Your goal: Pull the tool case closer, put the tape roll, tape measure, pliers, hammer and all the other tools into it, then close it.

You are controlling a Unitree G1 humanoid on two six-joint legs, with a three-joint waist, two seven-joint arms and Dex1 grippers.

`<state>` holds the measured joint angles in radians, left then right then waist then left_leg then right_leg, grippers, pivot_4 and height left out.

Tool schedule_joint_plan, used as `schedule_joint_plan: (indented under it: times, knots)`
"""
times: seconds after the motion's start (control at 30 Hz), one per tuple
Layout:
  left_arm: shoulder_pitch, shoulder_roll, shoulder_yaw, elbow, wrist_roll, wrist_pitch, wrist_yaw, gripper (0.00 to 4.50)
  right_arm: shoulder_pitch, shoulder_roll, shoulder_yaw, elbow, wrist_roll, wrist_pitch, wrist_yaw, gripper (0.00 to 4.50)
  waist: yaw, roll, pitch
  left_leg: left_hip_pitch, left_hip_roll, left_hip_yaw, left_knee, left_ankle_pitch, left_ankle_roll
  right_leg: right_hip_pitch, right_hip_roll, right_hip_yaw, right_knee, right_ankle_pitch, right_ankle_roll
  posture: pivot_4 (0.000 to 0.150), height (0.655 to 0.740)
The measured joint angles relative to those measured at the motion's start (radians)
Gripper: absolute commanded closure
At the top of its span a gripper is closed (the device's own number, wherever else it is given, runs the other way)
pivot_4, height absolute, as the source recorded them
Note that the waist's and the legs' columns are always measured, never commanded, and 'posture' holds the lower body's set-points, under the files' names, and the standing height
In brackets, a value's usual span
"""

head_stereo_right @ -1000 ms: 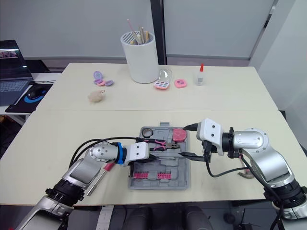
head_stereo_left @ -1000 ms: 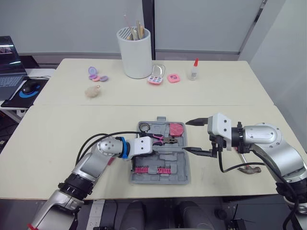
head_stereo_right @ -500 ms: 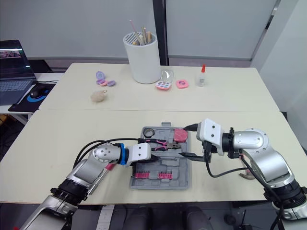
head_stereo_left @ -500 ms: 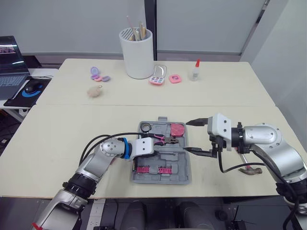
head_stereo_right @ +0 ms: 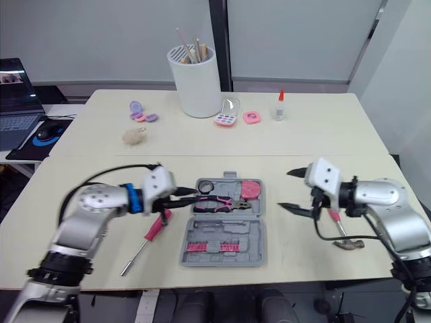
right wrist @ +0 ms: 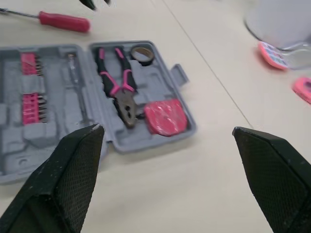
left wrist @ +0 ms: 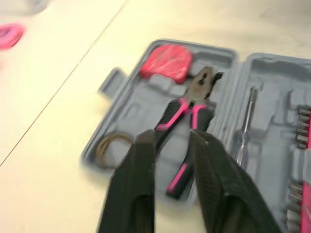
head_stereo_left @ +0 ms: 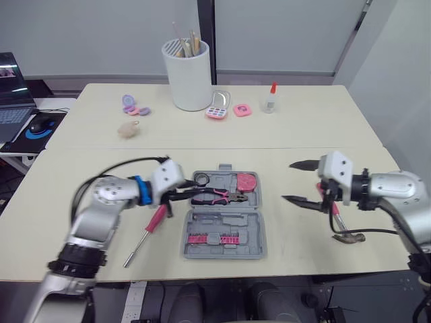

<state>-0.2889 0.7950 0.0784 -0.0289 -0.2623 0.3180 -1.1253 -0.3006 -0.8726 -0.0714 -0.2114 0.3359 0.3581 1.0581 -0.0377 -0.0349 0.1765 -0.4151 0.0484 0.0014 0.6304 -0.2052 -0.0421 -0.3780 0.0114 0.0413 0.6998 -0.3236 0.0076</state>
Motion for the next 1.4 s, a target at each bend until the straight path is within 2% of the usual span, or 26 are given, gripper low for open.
schedule_joint_plan:
  times: [0.1,0.23,0.37,0.57,1.4]
  knots:
    - [0.093,0.090,0.164,0.042,-0.073,0.045,-0.027,1.36,0.054,-0.041,-0.101,0.052,0.021,0.003,0.012,0.00,0.004,0.000,0.000,0.000,0.000,0.000,0.000,0.000,0.000,0.000,-0.001,0.000,0.000,0.000,0.000,0.150,0.7400]
    - [0.192,0.139,0.304,0.131,-0.124,0.060,-0.049,0.03,0.120,-0.069,-0.187,0.129,0.028,-0.005,0.022,0.00,0.006,0.000,0.000,0.000,-0.002,0.002,0.000,0.000,0.000,0.000,-0.004,0.000,-0.001,0.000,0.000,0.150,0.7400]
    - [0.263,0.180,0.408,0.266,-0.140,0.062,-0.071,0.03,0.198,-0.089,-0.269,0.233,0.031,-0.034,0.046,0.00,0.008,0.000,0.000,0.000,-0.002,0.002,0.000,0.000,0.000,0.000,-0.004,0.000,-0.001,0.000,0.000,0.150,0.7400]
    - [0.261,0.197,0.426,0.401,-0.136,0.001,-0.072,0.03,0.209,-0.094,-0.279,0.344,0.027,-0.085,0.074,0.00,0.006,0.000,0.000,0.000,-0.001,0.003,0.000,0.000,0.000,0.000,-0.004,0.000,-0.001,0.000,0.000,0.150,0.7400]
    - [0.278,0.197,0.425,0.354,-0.136,-0.020,-0.020,0.03,0.210,-0.094,-0.278,0.406,-0.005,-0.136,0.061,0.00,0.006,0.001,0.000,0.000,-0.001,0.003,-0.001,0.000,0.000,0.000,-0.004,0.001,-0.001,0.000,0.000,0.150,0.7400]
